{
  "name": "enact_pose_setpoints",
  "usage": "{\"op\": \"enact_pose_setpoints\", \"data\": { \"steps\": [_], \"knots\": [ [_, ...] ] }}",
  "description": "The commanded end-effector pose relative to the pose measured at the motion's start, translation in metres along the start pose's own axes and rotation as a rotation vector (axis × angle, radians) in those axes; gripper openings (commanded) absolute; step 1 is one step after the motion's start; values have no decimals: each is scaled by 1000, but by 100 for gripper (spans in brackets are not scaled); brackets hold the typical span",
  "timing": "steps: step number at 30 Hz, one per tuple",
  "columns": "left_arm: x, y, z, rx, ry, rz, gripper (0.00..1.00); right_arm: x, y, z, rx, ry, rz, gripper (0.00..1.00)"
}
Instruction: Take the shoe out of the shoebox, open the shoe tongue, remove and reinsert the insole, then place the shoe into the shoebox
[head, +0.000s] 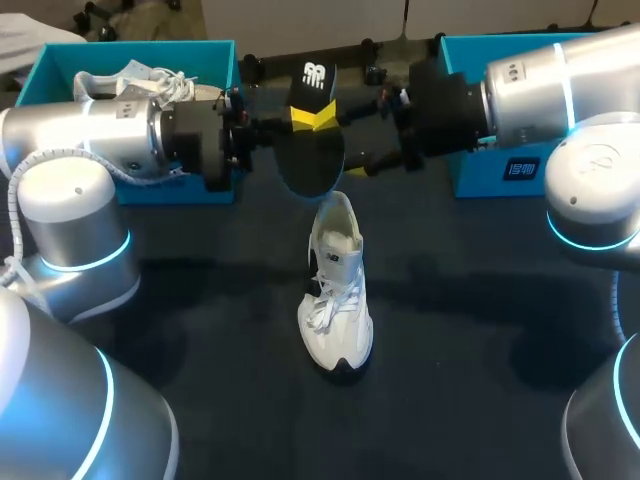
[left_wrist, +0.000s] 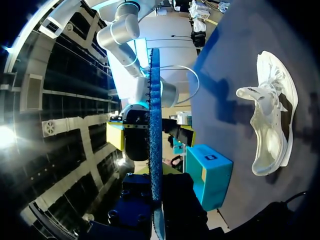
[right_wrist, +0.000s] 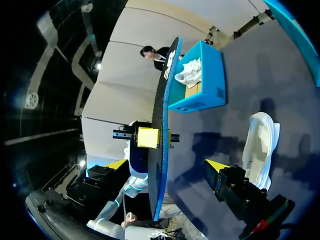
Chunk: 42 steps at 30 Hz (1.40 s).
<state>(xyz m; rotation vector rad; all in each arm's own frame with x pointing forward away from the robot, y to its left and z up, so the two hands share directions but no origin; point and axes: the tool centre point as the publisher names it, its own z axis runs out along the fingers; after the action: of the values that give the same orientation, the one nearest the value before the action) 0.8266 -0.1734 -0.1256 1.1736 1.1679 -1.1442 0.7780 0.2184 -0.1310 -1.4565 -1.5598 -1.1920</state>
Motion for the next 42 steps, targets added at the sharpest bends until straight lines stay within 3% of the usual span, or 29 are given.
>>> {"op": "enact_pose_setpoints", "data": {
  "steps": [1,3,6,28,37,39,40,42],
  "knots": [
    [-1,0,3,-2,-6,2,0,-2,1,6,6,9,1,62],
    [-3,-3,5,0,-10,3,0,-2,1,7,9,13,0,50],
    [-4,-6,6,1,-17,4,0,-4,2,8,10,17,0,45],
    [2,-2,10,-18,-22,-3,0,-4,2,11,27,44,0,36],
    [4,-2,10,-15,-18,-9,0,-5,2,14,32,51,-1,22],
    [4,-2,11,-14,-19,-10,0,-5,3,14,32,52,0,16],
    [4,-2,11,-13,-18,-9,0,-5,3,15,33,53,-1,0],
    [4,-2,12,-13,-17,-10,0,-5,3,15,34,54,-2,0]
  ]
}}
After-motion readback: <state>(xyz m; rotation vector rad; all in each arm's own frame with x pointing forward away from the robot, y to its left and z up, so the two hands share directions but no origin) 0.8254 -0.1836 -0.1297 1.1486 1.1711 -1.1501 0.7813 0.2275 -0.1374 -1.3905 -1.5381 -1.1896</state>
